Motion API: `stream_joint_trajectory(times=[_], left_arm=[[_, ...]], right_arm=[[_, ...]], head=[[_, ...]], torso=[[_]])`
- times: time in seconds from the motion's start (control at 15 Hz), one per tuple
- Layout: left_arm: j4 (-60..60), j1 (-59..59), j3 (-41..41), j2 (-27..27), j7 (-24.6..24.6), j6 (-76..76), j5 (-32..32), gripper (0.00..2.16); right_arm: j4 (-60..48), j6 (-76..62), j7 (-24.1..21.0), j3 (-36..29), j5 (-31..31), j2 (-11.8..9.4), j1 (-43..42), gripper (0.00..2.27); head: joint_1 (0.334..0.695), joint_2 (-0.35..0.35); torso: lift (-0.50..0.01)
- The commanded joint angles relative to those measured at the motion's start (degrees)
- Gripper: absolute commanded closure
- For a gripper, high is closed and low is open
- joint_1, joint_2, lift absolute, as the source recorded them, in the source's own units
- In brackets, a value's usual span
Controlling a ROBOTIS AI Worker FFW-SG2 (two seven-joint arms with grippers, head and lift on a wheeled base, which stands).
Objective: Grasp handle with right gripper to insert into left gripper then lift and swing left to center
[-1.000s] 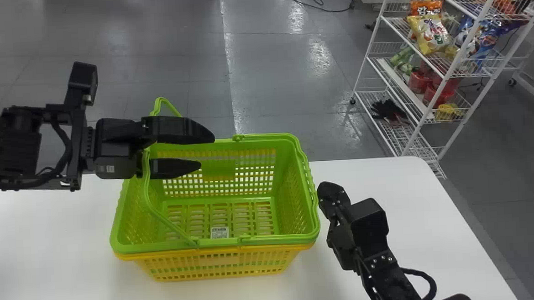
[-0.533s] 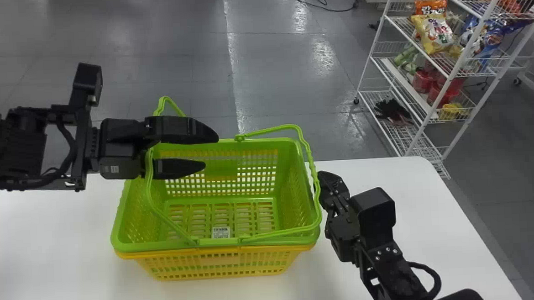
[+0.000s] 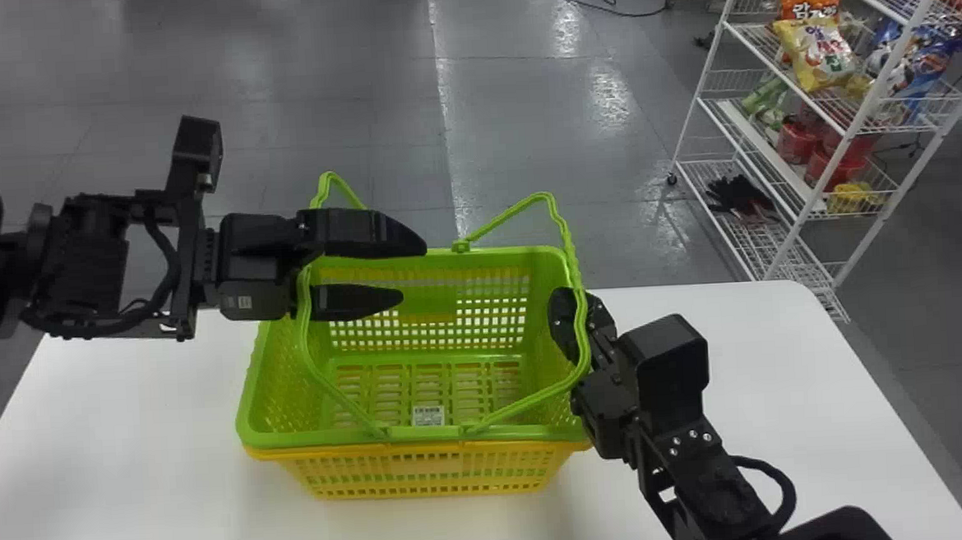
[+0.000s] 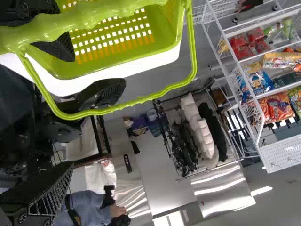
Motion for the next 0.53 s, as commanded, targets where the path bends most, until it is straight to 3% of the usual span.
stream_joint_trajectory(times=[0.0, 0.47], left_arm=[[1.5, -1.3, -0.5, -0.2, 0.0, -0.2, -0.5, 0.00], [4.6, -4.9, -2.8, -2.4, -0.4, -1.3, -3.3, 0.00]], right_arm=[[-0.7, 1.2, -0.1, 2.1, 0.5, 0.2, -0.7, 2.25], [-0.7, 3.3, -0.6, 4.8, 1.4, 0.3, -1.6, 2.25]], head=[[0.695, -0.076], [0.695, -0.049]], torso=[[-0.093], [-0.093]])
